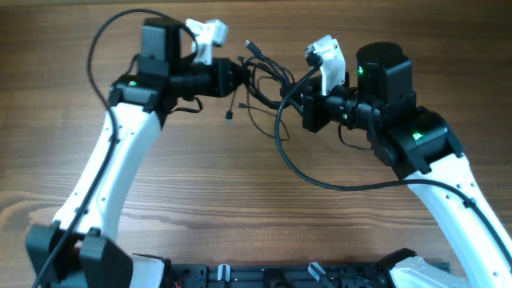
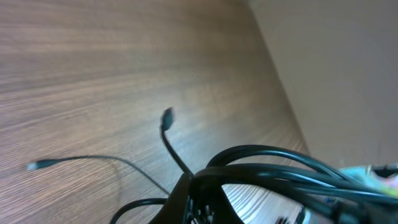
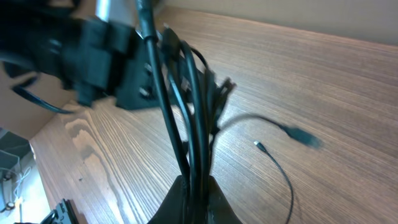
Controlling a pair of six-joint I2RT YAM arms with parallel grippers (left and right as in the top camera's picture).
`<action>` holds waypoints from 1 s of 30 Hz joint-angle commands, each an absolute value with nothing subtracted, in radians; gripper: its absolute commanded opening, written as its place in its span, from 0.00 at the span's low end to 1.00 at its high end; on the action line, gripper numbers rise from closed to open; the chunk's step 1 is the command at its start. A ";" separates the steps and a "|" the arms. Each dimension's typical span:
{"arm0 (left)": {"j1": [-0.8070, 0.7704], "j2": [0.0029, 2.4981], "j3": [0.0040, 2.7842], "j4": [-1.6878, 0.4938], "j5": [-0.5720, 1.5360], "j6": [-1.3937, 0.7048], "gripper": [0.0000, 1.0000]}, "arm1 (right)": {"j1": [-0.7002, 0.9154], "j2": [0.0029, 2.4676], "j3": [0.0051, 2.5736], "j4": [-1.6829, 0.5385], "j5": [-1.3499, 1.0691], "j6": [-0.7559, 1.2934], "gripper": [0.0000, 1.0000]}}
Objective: Untangle cables
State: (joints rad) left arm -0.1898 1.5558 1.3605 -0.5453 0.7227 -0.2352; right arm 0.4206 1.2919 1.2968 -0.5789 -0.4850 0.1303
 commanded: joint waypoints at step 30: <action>-0.196 1.260 1.356 -0.752 0.550 -0.059 0.32 | 0.420 1.256 1.312 -0.356 -0.743 0.282 0.04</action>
